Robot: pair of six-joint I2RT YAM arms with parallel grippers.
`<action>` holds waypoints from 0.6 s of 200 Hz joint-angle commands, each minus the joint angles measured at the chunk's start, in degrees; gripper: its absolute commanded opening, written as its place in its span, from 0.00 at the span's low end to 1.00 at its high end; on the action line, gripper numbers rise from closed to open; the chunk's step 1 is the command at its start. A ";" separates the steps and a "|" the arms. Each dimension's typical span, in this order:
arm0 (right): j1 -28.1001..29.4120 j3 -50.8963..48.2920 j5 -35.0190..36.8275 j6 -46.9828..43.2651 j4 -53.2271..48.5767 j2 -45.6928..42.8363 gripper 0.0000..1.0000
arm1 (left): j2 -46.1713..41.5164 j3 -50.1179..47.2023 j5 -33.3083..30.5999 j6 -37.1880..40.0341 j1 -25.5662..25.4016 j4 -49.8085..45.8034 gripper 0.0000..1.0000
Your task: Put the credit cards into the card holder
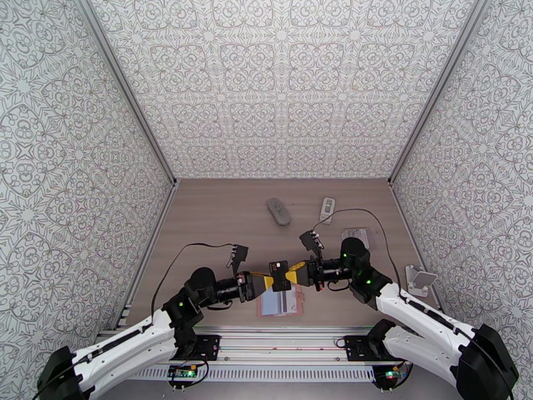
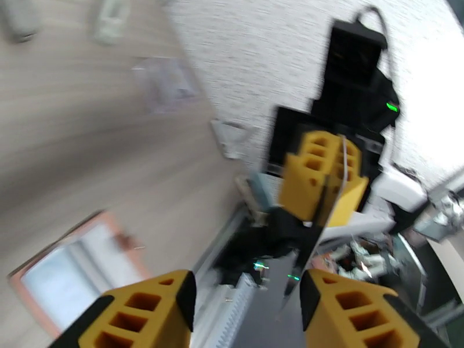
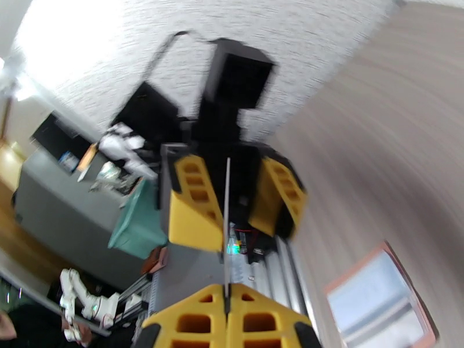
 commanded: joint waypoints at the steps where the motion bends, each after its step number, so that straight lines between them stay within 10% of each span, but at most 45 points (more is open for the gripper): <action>1: 0.42 2.47 7.86 -0.17 -9.64 0.71 0.00 | -3.02 1.50 -11.29 2.92 2.04 -19.57 0.56; 120: 3.33 -6.35 16.23 14.20 -3.21 16.79 0.00 | 19.04 -0.60 -5.51 0.82 -0.04 -6.58 0.47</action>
